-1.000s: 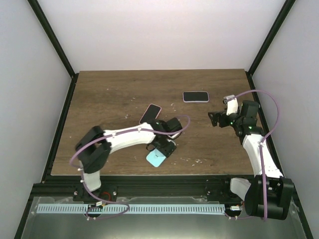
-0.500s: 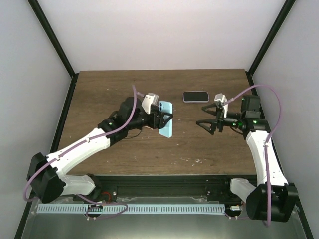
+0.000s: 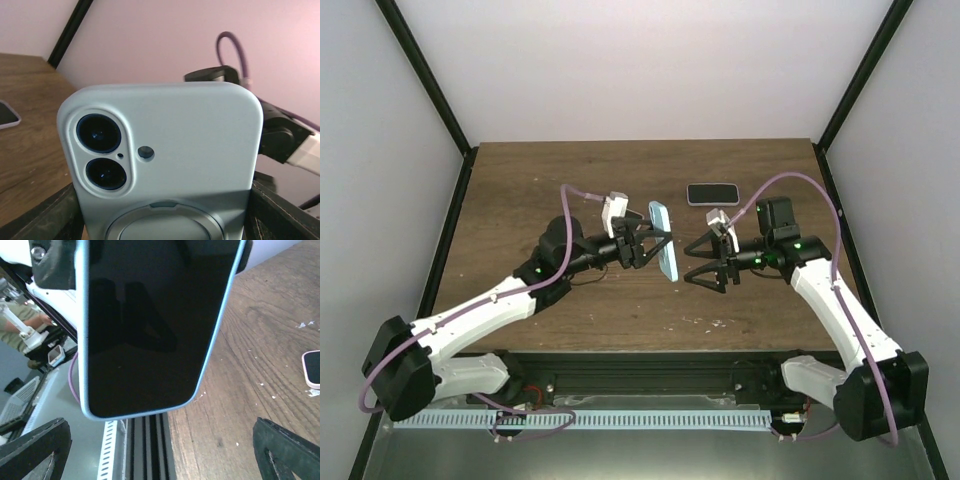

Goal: Take the phone out of the phone case
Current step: Adjust the phone.

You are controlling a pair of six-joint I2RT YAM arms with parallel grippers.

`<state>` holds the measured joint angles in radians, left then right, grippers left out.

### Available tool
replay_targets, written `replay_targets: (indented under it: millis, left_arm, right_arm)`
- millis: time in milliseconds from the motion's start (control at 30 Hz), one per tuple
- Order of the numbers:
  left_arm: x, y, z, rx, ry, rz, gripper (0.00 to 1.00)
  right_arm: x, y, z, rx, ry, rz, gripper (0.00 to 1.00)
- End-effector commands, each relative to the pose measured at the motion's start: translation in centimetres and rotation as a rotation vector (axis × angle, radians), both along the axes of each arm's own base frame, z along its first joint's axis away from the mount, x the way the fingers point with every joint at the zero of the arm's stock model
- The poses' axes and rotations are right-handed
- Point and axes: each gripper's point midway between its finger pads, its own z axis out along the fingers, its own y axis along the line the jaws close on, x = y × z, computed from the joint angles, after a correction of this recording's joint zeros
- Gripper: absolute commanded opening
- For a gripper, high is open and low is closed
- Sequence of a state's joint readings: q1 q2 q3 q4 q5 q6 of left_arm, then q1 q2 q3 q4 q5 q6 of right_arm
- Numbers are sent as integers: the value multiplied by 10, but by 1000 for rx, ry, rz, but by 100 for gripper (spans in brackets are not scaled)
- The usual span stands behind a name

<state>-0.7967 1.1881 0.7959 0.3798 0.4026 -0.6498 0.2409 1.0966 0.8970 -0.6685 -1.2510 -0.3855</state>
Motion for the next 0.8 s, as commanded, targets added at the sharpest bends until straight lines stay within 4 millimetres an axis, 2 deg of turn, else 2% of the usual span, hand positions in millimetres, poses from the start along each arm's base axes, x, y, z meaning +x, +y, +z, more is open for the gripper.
replay_targets:
  millis: [0,300,567,767]
  left_arm:
    - [-20,-2,56,-171,-129,-61,54]
    - [-30,-19,47,-185,-127,-114,53]
    - [-25,-25,40,-175,-119,-111,51]
    - [-25,-29,39,-182,-114,-126,51]
  right_arm:
    - [-12,5,26,60,34,67,100]
    - [-17,15,38,98,69,134,100]
    - [-40,11,55,189,53,226,100]
    - [-33,14,50,175,103,209,100]
